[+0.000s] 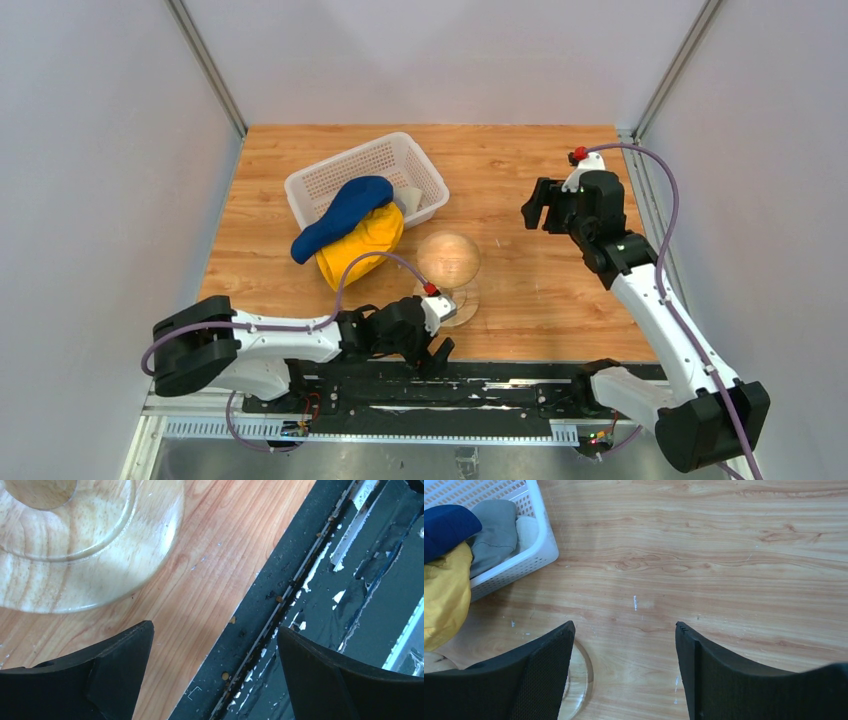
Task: Stack the hats
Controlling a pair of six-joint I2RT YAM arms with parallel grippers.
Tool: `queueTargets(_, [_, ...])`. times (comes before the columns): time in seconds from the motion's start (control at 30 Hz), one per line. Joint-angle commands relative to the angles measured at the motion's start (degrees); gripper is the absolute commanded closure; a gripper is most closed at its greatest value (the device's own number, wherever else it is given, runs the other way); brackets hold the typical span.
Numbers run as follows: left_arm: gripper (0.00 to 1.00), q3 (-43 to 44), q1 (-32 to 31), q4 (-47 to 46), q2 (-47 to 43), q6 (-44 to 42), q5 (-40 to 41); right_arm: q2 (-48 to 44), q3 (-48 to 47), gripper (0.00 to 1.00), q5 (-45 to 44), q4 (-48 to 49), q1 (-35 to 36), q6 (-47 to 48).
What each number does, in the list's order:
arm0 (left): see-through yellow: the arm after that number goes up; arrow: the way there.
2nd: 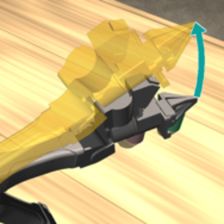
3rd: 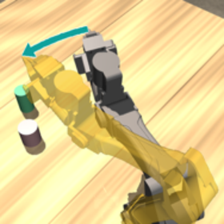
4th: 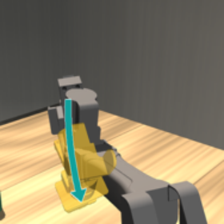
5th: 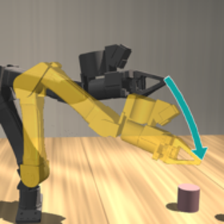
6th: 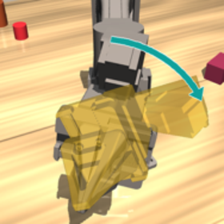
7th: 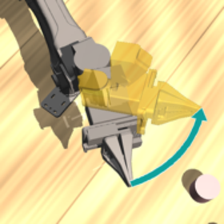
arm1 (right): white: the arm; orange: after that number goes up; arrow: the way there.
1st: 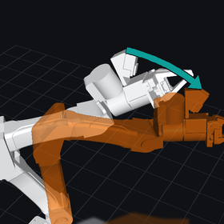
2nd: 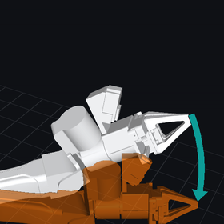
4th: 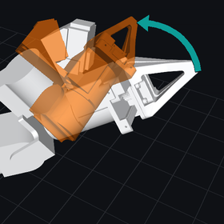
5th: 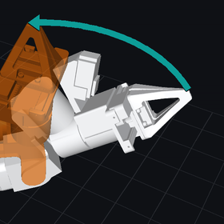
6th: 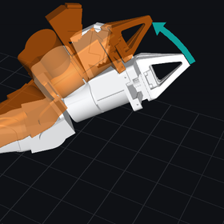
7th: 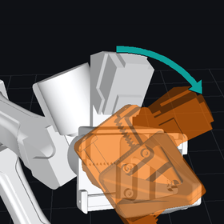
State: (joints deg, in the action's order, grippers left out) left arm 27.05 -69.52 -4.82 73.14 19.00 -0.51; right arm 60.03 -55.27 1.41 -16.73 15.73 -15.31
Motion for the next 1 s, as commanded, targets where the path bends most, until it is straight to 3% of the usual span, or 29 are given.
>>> queueTargets(0.0, [0.02, 1.6, -0.4, -4.6, 2.0, 0.0, 2.3, -1.2, 0.6, 0.27, -1.2, 0.6, 0.7, 1.1])
queueTargets(0.6, [0.02, 3.7, -0.3, -15.1, 10.4, -5.0, 11.9, -2.0, 0.8, 0.25, -3.3, 1.1, 0.6, 2.0])
queueTargets(0.97, [0.02, 8.6, 5.0, -23.9, 20.6, -7.7, 10.9, -2.1, 1.3, 0.25, -4.2, 1.5, 0.6, 2.4])
